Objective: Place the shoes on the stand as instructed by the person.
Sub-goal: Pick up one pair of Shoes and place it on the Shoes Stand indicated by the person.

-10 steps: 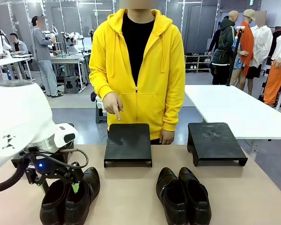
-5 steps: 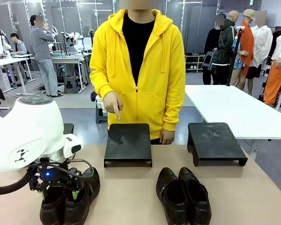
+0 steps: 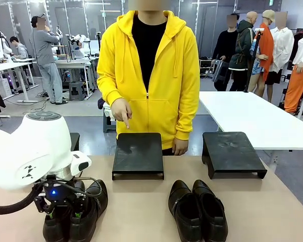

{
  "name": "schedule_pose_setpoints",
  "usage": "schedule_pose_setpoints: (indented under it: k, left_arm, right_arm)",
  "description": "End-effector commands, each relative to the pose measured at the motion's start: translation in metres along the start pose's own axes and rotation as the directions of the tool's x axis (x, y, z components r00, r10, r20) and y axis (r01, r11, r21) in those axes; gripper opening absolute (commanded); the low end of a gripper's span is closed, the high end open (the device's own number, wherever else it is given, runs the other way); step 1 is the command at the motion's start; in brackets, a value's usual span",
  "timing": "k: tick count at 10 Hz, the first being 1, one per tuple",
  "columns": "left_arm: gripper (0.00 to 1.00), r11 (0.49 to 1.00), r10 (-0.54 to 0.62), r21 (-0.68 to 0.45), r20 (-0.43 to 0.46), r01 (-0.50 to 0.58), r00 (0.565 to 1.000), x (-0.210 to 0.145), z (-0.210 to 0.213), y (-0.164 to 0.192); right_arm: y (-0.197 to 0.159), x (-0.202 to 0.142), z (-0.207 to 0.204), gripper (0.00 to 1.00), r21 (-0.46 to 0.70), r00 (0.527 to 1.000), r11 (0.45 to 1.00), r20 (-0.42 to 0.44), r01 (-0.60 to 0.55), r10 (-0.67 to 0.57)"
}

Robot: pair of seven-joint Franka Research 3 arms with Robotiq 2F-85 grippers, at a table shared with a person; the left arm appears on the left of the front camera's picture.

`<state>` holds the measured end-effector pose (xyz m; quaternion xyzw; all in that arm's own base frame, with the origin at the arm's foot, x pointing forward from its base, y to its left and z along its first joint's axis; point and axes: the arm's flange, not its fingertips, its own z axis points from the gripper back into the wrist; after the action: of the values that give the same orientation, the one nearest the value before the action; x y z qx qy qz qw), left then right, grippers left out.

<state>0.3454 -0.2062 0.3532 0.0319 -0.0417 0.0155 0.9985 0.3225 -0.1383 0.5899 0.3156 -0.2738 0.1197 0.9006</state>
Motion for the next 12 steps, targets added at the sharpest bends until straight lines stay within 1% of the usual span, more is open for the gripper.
schedule_pose_setpoints:
  k: [1,3,4,5,6,9,10,11,12]
  left_arm:
    - [0.00,1.000,0.011,-0.012,0.022,-0.011,1.000,-0.029,-0.020,0.021]
    - [0.00,1.000,0.000,-0.025,0.007,0.000,1.000,-0.029,-0.021,0.022]
    - [0.04,1.000,-0.004,-0.031,0.001,0.004,1.000,-0.028,-0.021,0.022]
    - [0.00,0.999,-0.010,-0.041,-0.007,0.010,1.000,-0.028,-0.021,0.022]
    - [0.00,0.999,-0.009,-0.053,-0.010,0.008,1.000,-0.027,-0.021,0.024]
    - [0.00,0.999,-0.015,-0.036,-0.001,0.015,1.000,-0.024,-0.016,0.024]
    - [0.00,0.999,-0.021,-0.041,0.017,0.021,1.000,-0.021,-0.006,0.024]
    - [0.00,0.998,-0.015,-0.061,0.042,0.017,0.999,-0.015,0.011,0.026]
    - [0.00,0.995,-0.033,-0.093,0.066,0.039,0.997,-0.008,0.034,0.026]
  right_arm:
    - [-0.001,0.000,0.000,1.00,0.011,1.000,1.000,0.009,-0.020,0.020]
    - [-0.001,0.000,0.000,1.00,0.011,1.000,1.000,0.009,-0.020,0.020]
    - [-0.001,0.000,0.000,1.00,0.011,1.000,1.000,0.009,-0.020,0.020]
    - [-0.001,0.000,0.000,1.00,0.011,1.000,1.000,0.009,-0.020,0.020]
    - [-0.001,0.000,0.000,1.00,0.011,1.000,1.000,0.009,-0.020,0.020]
    - [-0.001,0.000,0.000,1.00,0.011,1.000,1.000,0.009,-0.020,0.020]
    - [-0.001,0.000,0.000,1.00,0.011,1.000,1.000,0.009,-0.020,0.020]
    - [-0.001,0.000,0.000,1.00,0.011,1.000,1.000,0.009,-0.020,0.020]
    - [-0.001,0.000,0.000,1.00,0.011,1.000,1.000,0.009,-0.020,0.020]
